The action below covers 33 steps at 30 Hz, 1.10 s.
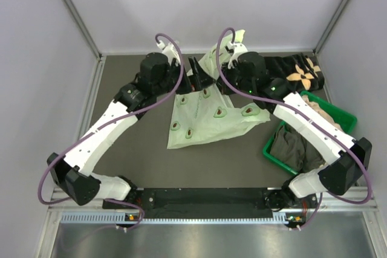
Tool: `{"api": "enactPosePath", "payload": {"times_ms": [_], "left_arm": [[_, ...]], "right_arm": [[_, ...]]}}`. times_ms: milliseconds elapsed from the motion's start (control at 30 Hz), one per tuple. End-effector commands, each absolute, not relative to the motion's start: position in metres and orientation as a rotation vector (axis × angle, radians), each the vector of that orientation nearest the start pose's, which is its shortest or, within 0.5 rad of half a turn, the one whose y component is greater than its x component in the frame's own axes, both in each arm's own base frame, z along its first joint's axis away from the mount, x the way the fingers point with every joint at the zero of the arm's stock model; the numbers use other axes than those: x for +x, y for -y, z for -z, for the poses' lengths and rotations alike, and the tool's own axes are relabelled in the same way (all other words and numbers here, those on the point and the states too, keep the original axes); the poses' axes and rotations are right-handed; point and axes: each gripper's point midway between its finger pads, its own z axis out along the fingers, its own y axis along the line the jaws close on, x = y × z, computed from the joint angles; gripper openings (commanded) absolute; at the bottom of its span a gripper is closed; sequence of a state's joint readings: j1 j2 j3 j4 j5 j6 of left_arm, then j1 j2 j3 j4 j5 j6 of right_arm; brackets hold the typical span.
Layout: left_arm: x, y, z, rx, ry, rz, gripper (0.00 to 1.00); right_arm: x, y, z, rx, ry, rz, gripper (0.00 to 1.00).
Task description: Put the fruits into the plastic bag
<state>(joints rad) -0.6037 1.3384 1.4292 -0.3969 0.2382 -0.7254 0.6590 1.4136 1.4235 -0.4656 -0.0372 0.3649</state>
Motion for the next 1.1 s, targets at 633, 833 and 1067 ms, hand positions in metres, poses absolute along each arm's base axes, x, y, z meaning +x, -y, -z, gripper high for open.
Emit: {"api": "enactPosePath", "payload": {"times_ms": [633,833,1067], "left_arm": [[0.342,0.326,-0.321,-0.002,-2.032,1.118,0.74],[0.347,0.336,-0.316,-0.013,-2.031,1.154,0.62],[0.350,0.336,-0.311,-0.032,-2.026,1.161,0.21]], "right_arm": [[0.320,-0.284,-0.313,-0.369,-1.996,-0.709,0.00],[0.317,-0.284,-0.310,-0.388,-1.999,-0.717,0.00],[0.314,-0.278,-0.305,-0.383,-2.006,-0.696,0.00]]}}
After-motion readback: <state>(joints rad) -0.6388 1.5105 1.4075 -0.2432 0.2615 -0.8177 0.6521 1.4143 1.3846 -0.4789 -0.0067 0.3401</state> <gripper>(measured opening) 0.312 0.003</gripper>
